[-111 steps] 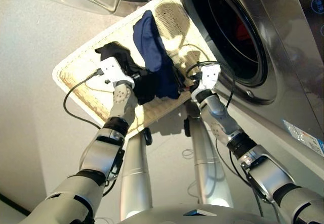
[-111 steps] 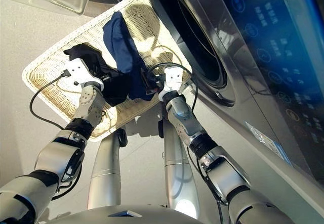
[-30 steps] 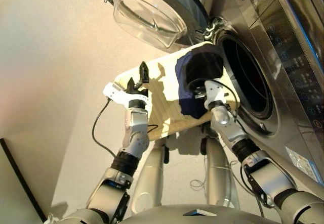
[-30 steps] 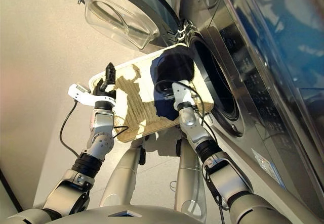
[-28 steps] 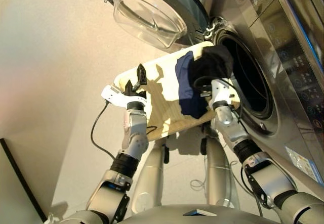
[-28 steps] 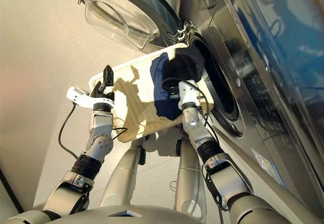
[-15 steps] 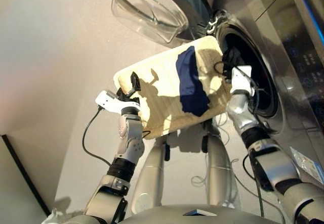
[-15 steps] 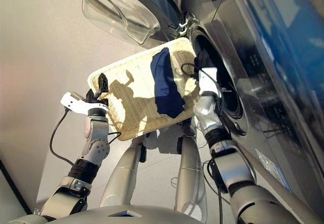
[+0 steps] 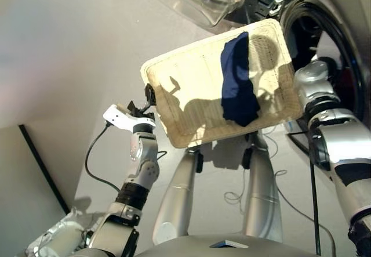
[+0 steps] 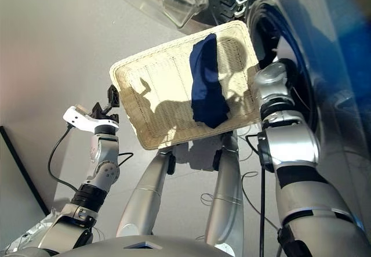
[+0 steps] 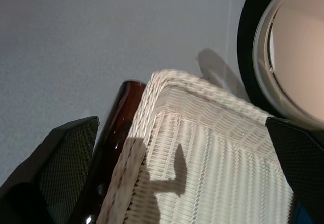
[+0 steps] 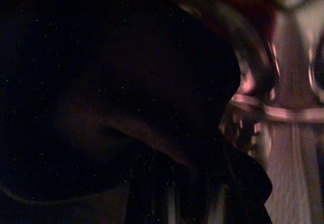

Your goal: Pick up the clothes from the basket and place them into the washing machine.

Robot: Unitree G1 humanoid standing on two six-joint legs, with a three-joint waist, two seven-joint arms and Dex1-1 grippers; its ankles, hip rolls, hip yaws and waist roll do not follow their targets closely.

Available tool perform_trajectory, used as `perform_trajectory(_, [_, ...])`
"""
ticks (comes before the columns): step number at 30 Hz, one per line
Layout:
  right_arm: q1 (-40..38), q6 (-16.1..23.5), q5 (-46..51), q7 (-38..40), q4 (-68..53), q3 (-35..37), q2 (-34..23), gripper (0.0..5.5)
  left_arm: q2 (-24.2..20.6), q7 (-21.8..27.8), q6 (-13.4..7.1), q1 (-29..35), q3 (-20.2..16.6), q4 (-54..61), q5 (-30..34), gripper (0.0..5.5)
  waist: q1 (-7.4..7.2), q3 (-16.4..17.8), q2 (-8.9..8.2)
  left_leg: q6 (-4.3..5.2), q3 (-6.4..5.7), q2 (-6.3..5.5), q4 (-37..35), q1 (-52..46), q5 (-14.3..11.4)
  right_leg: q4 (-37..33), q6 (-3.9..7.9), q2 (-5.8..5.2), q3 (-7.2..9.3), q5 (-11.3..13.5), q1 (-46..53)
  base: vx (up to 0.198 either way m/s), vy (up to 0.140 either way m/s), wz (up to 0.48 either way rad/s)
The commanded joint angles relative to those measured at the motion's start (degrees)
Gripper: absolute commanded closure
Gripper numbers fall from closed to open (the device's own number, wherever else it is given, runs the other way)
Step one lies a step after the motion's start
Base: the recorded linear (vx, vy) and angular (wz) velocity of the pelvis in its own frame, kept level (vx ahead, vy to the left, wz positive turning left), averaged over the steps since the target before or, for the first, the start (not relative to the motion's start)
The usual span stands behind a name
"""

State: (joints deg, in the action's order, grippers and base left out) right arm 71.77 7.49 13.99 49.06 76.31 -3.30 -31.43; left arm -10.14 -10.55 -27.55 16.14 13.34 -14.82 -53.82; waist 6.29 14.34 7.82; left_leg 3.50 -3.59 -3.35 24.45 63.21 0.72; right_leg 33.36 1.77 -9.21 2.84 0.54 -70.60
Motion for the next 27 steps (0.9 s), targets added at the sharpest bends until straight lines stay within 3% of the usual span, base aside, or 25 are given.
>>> perform_trajectory(1, [4.0,5.2,3.5,7.0,-3.1,-1.4,-5.0,5.5,-2.9,-1.0,-3.7,-1.2,-2.3,4.3,2.2,0.0,-0.9,0.1,2.09,-5.35,1.28,-3.14,6.5,5.0,-4.4,4.1,1.57,3.15,0.51,-0.4,-1.9,0.0,0.0,0.0])
perform_trajectory(5, [2.9,5.6,5.3,5.6,-3.6,-1.3,-5.3,5.5,-3.1,-1.3,-4.0,-2.3,-2.3,3.0,1.5,0.0,-1.39,-0.3,1.29,-5.47,1.62,-3.16,8.0,6.1,-5.1,5.1,1.45,3.06,0.54,-0.5,-2.8,0.0,0.0,0.0])
perform_trajectory(6, [2.7,5.4,6.1,2.7,-3.0,-2.3,-5.6,1.4,-3.5,-1.1,-4.1,-2.4,-2.7,2.8,1.4,0.0,-1.59,-0.5,0.89,-5.46,1.66,-3.01,8.2,6.1,-5.1,5.1,1.39,3.09,0.5,-0.4,-2.7,0.0,0.0,0.0])
perform_trajectory(7, [2.9,5.6,6.3,2.4,-2.7,-2.5,-5.7,0.0,-3.4,-1.0,-4.1,-2.4,-2.7,2.8,1.4,0.0,-1.6,-0.5,0.9,-5.45,1.69,-2.98,8.2,6.1,-5.2,5.1,1.38,3.12,0.46,-0.3,-2.7,0.0,0.0,0.0])
perform_trajectory(8, [1.8,8.6,12.2,-3.6,-4.5,-2.2,-4.7,0.0,-3.5,-0.6,-4.1,-2.6,-3.6,2.4,0.9,0.0,-2.12,-0.5,0.23,-5.42,1.77,-2.77,8.1,5.9,-5.3,4.2,1.31,3.38,0.43,-0.1,-2.1,0.0,0.0,0.0])
perform_trajectory(10, [0.4,9.1,13.4,-5.4,-4.6,-2.4,-4.1,0.0,-3.7,-0.2,-3.8,-2.8,-4.0,1.9,0.5,0.0,-2.35,-0.6,-0.17,-5.36,1.83,-2.65,7.8,5.4,-5.3,3.5,1.27,3.5,0.44,0.2,-1.6,0.0,0.0,0.0])
perform_trajectory(11, [-3.3,12.3,16.2,-9.2,-7.4,-1.4,-1.7,0.0,-3.2,0.6,-3.4,-3.0,-4.5,1.2,0.0,0.0,-2.94,-0.6,-0.45,-5.32,1.9,-2.5,7.4,4.9,-5.2,2.7,1.25,3.73,0.36,0.5,-0.9,0.0,0.0,0.0])
perform_trajectory(15, [-7.1,15.2,19.6,-13.0,-8.3,0.3,1.1,0.0,-3.0,1.5,-3.3,-3.1,-4.6,-0.9,-0.6,0.0,-3.38,-0.9,-0.89,-5.25,1.9,-2.21,5.7,3.2,-4.9,0.4,1.23,3.87,0.38,0.9,1.2,0.001,0.001,-0.046])
perform_trajectory(23, [-16.9,14.7,18.5,-25.7,-13.6,-4.5,6.2,0.0,-3.0,5.2,-1.9,-3.6,-6.4,-4.2,-0.5,0.0,-3.99,-1.0,-2.75,-4.71,1.63,-1.48,-0.8,-3.0,-2.9,-7.1,1.41,3.88,1.63,2.4,8.0,0.0,0.0,0.0])
perform_trajectory(27, [-20.3,14.2,15.7,-28.0,-15.8,-6.9,7.7,0.0,-2.9,6.3,-1.7,-3.8,-6.7,-4.7,0.3,0.0,-3.94,-1.0,-3.45,-4.43,1.22,-1.42,-3.4,-5.5,-1.9,-9.8,1.48,4.07,2.26,3.1,10.6,0.0,0.0,0.0])
